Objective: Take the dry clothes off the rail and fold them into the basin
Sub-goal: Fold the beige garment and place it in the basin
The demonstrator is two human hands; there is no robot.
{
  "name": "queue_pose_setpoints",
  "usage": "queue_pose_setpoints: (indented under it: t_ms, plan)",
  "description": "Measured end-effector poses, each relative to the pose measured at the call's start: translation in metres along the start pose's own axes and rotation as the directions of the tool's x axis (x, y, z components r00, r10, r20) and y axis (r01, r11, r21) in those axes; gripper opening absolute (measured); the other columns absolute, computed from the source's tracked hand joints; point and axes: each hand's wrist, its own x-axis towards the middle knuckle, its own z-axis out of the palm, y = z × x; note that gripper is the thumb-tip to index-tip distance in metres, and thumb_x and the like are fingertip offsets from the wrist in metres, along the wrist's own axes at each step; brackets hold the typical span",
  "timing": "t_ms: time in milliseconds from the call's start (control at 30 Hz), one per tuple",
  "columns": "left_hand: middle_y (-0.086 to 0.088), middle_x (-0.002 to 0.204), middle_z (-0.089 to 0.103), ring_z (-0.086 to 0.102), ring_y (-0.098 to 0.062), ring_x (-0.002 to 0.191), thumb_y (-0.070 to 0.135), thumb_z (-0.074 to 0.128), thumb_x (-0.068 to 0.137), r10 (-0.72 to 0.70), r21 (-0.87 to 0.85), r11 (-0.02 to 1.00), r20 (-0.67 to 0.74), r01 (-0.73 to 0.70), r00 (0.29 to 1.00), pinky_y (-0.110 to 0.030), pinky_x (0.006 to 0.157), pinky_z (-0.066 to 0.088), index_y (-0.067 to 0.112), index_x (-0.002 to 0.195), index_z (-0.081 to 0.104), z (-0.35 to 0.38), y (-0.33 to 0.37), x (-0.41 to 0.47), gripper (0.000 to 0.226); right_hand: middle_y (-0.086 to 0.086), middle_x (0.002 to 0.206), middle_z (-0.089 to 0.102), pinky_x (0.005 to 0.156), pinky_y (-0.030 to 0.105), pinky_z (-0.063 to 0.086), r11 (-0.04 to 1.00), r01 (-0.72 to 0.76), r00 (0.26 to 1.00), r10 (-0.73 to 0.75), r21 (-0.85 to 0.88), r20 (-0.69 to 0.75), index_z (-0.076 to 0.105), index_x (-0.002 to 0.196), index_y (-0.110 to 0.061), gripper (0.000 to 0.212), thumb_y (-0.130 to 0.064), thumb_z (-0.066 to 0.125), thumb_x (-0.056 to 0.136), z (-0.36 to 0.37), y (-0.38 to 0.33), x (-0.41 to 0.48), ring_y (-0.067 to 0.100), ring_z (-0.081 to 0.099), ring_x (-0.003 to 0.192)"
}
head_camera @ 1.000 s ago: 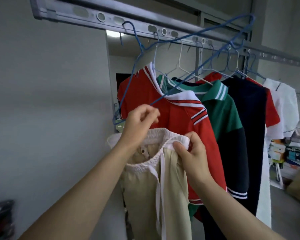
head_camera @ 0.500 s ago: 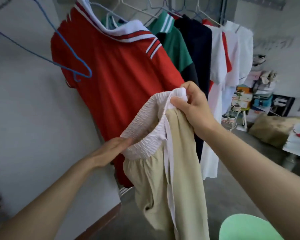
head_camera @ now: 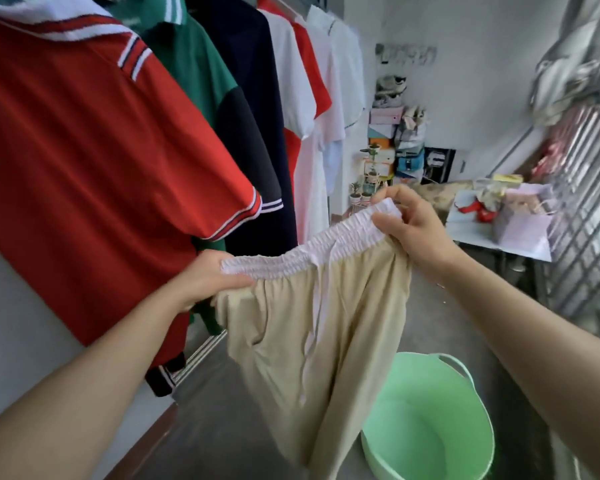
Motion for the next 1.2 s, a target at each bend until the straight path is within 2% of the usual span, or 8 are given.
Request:
queue_pose_setpoints:
  t_ms: [133,300,433,500,600,800,967,1200]
  plan:
    - [-0.002,0.066,0.055,0.047,-0.011,0.066,0.023,0.077,0.052,0.051,0.074,0.996,0.000,-0.051,0.999,-0.026,0.060,0.038,0.010,0.068,0.058,0.034,0.023,0.023,0.028,0.011,0.086,0.064,0.063,0.039,0.055,0.992,-0.098,0.993,0.093,-0.073,-0.073,0.062,0.097,-0.034,0.031,-0.008,0.070,0.083,-0.046,0.011,-0.012,0.026,0.057,0.070]
    - [0.001,0.072,0.060,0.052,-0.011,0.066,0.010,0.083,0.055,0.046,0.079,0.996,0.053,-0.050,0.998,-0.029,0.064,0.042,0.016,0.078,0.058,0.050,0.062,0.055,0.035,0.006,0.122,0.062,0.097,0.045,0.050,0.852,-0.344,0.931,0.365,-0.394,-0.024,0.056,0.127,-0.030,0.064,-0.021,0.082,0.069,-0.091,0.017,-0.023,0.025,0.061,0.108]
    - [-0.015,0.096,0.071,0.068,-0.021,0.083,-0.004,0.070,0.078,-0.048,-0.175,0.980,0.255,0.095,0.966,-0.034,0.081,0.056,-0.004,0.108,0.064,0.059,0.084,0.084,0.031,0.005,0.084,0.062,0.064,0.027,0.049,0.583,-0.545,0.803,0.568,-0.602,-0.177,0.061,0.094,-0.007,0.037,-0.033,0.078,0.075,-0.103,0.017,-0.027,0.018,0.057,0.072]
    - [-0.014,0.100,0.070,0.070,-0.020,0.078,0.001,0.063,0.085,-0.094,-0.231,0.959,0.282,0.162,0.955,-0.034,0.075,0.058,-0.005,0.115,0.060,0.069,0.095,0.097,0.031,0.005,0.089,0.058,0.072,0.030,0.048,0.536,-0.560,0.802,0.542,-0.632,-0.251,0.058,0.107,-0.004,0.047,-0.038,0.073,0.079,-0.107,0.018,-0.029,0.019,0.054,0.078]
    - [-0.014,0.101,0.069,0.071,-0.019,0.073,0.009,0.056,0.093,-0.156,-0.273,0.926,0.351,0.260,0.923,-0.035,0.062,0.059,0.003,0.115,0.060,0.082,0.111,0.113,0.023,0.010,0.104,0.062,0.093,0.041,0.049,0.625,-0.563,0.824,0.468,-0.540,-0.319,0.058,0.111,-0.004,0.041,-0.034,0.068,0.085,-0.113,0.019,-0.029,0.026,0.058,0.093]
    - [-0.016,0.099,0.069,0.070,-0.021,0.076,0.014,0.059,0.092,-0.183,-0.332,0.907,0.241,0.258,0.953,-0.031,0.059,0.059,-0.003,0.124,0.054,0.092,0.148,0.152,0.037,0.011,0.095,0.067,0.080,0.035,0.056,0.861,-0.508,0.763,0.445,-0.010,-0.469,0.065,0.094,-0.008,0.020,-0.027,0.064,0.088,-0.121,0.011,-0.006,0.021,0.065,0.081]
    - [-0.014,0.064,0.070,0.068,-0.022,0.051,0.024,0.052,0.097,-0.261,-0.452,0.804,0.318,0.388,0.912,-0.033,0.041,0.054,0.000,0.118,0.055,0.114,0.183,0.165,0.032,0.011,0.111,0.066,0.094,0.043,0.049,0.734,-0.511,0.602,0.677,0.448,-0.423,0.058,0.116,-0.011,0.040,-0.036,0.066,0.085,-0.114,0.009,0.032,0.027,0.063,0.101]
    - [-0.016,0.109,0.065,0.065,-0.030,0.097,0.019,0.058,0.093,0.030,-0.601,0.788,0.252,0.132,0.967,-0.043,0.085,0.053,0.001,0.119,0.056,0.149,0.215,0.181,0.032,0.010,0.100,0.062,0.074,0.033,0.055,0.854,-0.202,0.827,0.411,0.480,-0.384,0.056,0.115,-0.008,0.029,-0.013,0.064,0.087,-0.090,0.010,0.066,0.022,0.063,0.087]
